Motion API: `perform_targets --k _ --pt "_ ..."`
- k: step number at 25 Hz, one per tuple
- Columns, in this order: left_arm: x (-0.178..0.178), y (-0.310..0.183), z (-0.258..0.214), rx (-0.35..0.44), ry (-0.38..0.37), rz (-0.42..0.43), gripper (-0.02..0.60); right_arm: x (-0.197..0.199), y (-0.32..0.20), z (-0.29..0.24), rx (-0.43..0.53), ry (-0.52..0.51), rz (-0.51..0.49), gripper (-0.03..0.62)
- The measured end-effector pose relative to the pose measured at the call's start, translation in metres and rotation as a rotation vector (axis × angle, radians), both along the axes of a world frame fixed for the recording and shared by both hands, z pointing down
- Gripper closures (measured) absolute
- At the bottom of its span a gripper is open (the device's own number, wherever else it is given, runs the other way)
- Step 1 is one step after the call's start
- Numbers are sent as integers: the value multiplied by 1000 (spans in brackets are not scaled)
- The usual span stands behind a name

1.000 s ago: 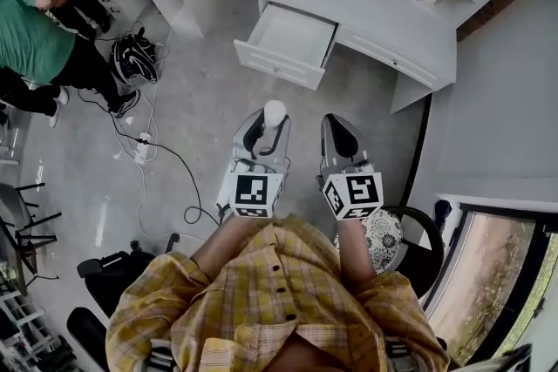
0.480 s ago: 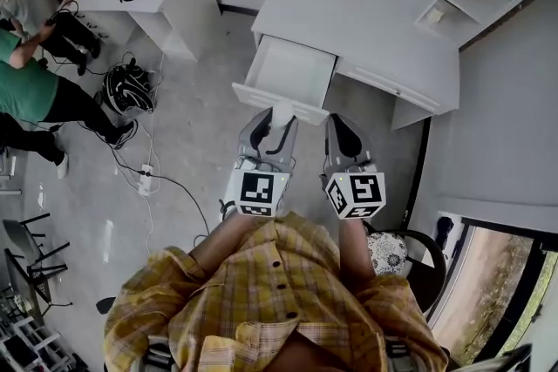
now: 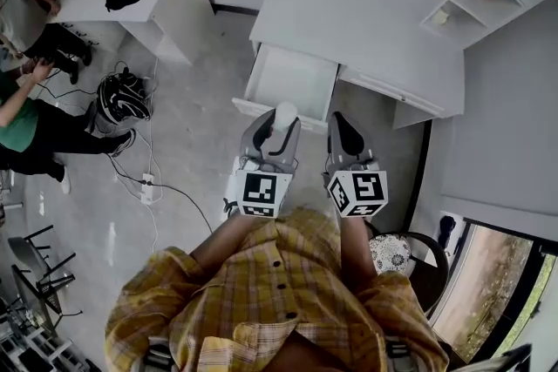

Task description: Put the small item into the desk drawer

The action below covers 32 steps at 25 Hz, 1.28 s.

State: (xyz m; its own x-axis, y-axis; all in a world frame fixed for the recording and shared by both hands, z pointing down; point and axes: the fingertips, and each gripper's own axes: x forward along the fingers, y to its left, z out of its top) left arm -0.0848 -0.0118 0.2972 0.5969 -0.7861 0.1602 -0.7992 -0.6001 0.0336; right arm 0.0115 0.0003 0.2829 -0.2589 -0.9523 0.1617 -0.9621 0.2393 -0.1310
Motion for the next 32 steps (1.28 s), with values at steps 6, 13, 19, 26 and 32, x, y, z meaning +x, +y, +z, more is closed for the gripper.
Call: perform_targets --k 6,13,19,26,32 --pt "1 -33 24 -65 -18 -1 405 1 -31 18 -48 -1 0 594" --pt "20 -73 48 -119 -41 -26 407 21 -70 43 -93 -9 -22 594" --pt "38 -106 79 -186 -69 -45 407 36 -105 69 -143 -24 -54 594" --pt "55 -139 125 -273 -118 -73 407 50 -139 104 -201 -46 -90 594" --pt "62 -165 165 -356 -159 -80 407 58 -164 131 -245 -47 -112 594"
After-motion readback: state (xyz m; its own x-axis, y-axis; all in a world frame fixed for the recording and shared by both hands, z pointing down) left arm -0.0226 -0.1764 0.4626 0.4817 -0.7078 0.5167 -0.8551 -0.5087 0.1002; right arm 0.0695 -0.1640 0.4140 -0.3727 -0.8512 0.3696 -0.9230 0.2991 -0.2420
